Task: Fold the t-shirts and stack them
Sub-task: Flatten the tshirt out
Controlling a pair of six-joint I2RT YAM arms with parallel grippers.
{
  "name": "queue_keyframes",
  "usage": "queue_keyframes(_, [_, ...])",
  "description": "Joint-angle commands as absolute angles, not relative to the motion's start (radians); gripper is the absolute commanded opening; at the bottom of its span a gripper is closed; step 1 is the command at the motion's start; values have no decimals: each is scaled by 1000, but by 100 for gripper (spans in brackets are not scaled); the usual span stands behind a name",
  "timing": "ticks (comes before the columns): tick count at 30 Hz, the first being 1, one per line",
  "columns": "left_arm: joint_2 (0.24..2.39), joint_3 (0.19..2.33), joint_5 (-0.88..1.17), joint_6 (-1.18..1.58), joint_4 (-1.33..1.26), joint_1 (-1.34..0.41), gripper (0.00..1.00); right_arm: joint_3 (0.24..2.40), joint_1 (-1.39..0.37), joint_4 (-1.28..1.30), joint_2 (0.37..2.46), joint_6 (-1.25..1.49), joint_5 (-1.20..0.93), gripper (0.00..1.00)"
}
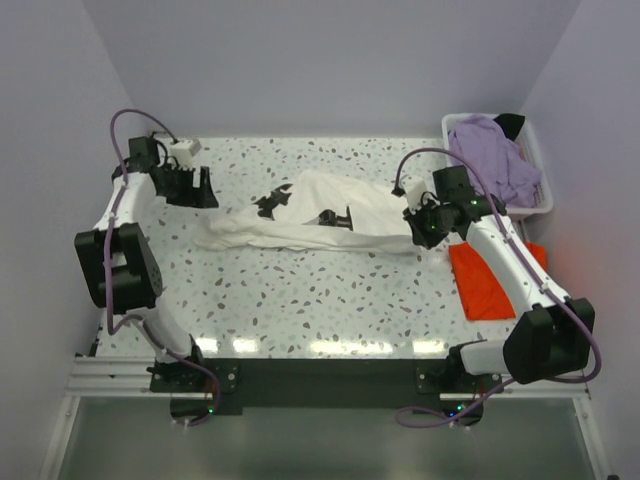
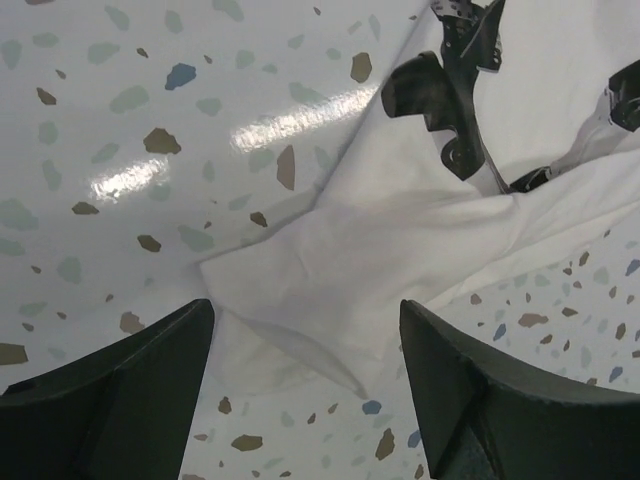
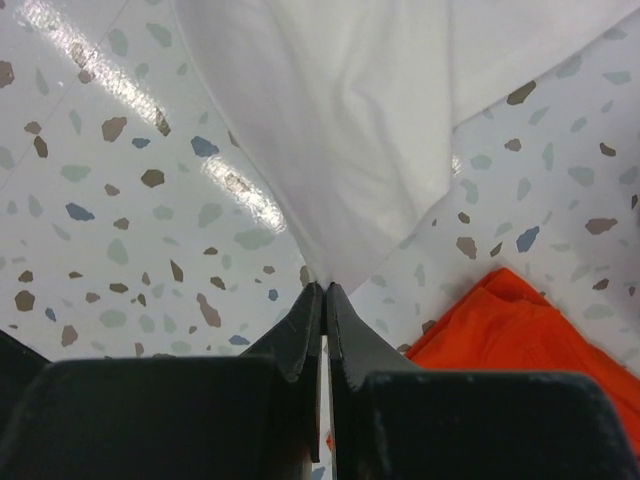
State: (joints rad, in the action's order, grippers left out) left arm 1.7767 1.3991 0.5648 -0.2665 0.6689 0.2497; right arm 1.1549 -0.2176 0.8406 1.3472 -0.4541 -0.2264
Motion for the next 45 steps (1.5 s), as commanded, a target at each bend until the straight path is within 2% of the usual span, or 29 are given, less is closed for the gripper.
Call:
queue_keyframes(1, [1847, 1491, 376, -150, 701, 229, 79, 1158, -216, 838, 1321, -476, -224, 0])
queue_keyframes(5, [1882, 1503, 310, -135, 780, 224, 67, 1149, -216, 844, 1302, -482, -216, 0])
queue_keyframes(11, [1884, 1430, 293, -155, 842, 224, 65, 1111, -216, 850, 1270, -491, -212, 0])
queue_keyframes(13, [1893, 1427, 281, -167, 856, 229, 61, 1103, -216, 853, 1264, -491, -210, 0])
queue_keyframes(20, [1879, 1414, 301, -245, 894, 308, 24, 1088, -216, 871, 1238, -503, -193, 0])
queue_keyframes(23, [1852, 1391, 293, -304, 881, 310, 13, 1072, -216, 882, 1232, -509, -193, 0])
queue_keyframes(25, [1819, 1376, 316, -327, 845, 317, 10, 1060, -216, 881, 1229, -515, -192, 0])
queue_keyframes(27, [1807, 1379, 394, -319, 839, 321, 15, 1051, -216, 879, 1230, -517, -195, 0])
queue_keyframes(28, [1804, 1385, 432, -305, 833, 321, 23, 1046, -216, 880, 1230, -517, -198, 0])
queue_keyframes(29, [1799, 1384, 461, -281, 822, 321, 46, 1045, -216, 881, 1232, -518, -199, 0])
queue_keyframes(32, [1779, 1384, 540, -190, 784, 308, 63, 1039, -216, 882, 1235, -523, -199, 0])
queue_keyframes(36, [1799, 1385, 488, -95, 744, 288, 66, 1032, -216, 882, 1235, -525, -201, 0])
queue_keyframes(39, [1850, 1399, 442, -66, 761, 287, 62, 1032, -216, 881, 1235, -526, -198, 0])
queue_keyframes(45, [1910, 1397, 482, -20, 746, 287, 57, 1040, -216, 882, 1238, -528, -199, 0])
